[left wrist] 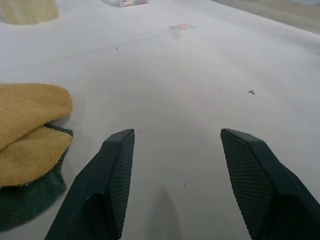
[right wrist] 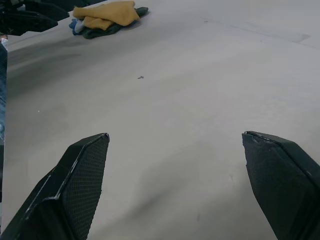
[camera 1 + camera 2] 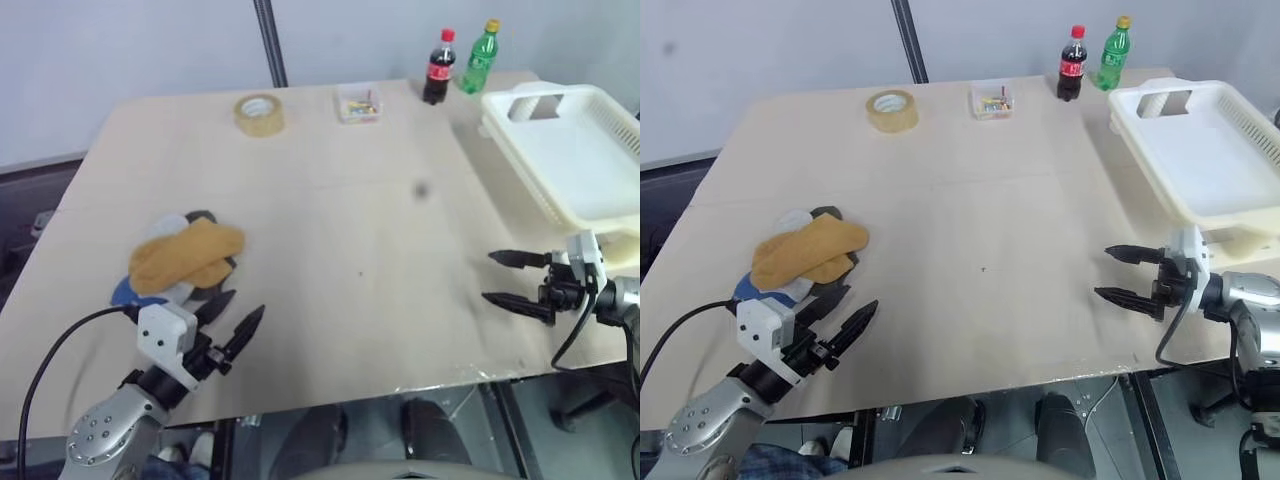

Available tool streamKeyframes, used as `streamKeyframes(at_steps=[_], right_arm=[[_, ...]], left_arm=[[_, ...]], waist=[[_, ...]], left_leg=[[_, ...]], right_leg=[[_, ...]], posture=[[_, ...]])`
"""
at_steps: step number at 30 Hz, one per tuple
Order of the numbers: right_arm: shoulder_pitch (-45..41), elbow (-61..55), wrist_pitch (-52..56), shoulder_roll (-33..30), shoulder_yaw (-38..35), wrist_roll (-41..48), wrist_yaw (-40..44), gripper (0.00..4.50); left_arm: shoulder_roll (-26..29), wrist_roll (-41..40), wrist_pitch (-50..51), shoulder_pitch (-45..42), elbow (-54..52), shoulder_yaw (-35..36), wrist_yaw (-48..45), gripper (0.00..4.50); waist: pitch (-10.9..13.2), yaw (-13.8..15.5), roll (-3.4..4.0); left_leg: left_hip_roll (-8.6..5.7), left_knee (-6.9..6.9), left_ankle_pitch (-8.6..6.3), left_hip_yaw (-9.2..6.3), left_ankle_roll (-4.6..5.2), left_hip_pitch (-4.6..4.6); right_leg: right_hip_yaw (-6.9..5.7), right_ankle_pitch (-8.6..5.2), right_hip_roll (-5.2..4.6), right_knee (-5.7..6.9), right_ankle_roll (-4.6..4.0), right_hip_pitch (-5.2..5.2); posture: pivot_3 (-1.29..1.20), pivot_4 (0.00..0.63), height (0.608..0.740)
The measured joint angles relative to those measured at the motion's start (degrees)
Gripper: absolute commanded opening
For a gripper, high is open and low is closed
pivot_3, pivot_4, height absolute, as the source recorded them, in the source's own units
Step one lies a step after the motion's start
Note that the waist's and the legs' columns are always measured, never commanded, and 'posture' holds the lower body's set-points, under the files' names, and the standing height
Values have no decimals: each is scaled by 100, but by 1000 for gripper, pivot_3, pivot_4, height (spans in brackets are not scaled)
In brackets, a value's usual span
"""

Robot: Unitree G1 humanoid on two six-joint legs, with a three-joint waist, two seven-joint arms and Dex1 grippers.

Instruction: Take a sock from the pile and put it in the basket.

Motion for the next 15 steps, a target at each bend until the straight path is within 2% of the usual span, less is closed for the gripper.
streamKeyframes(at_steps=[15], right_arm=[[251,-190,-234,14,-203,123,44,4414]], left_arm=[[88,-230,-3,-114,-7,-2,-285,2937]], waist=[[0,-1,0]], left_leg=[[4,0,-1,1,0,1]], right_leg=[[-1,0,2,-3,0,2]], posture=[[0,150,740]])
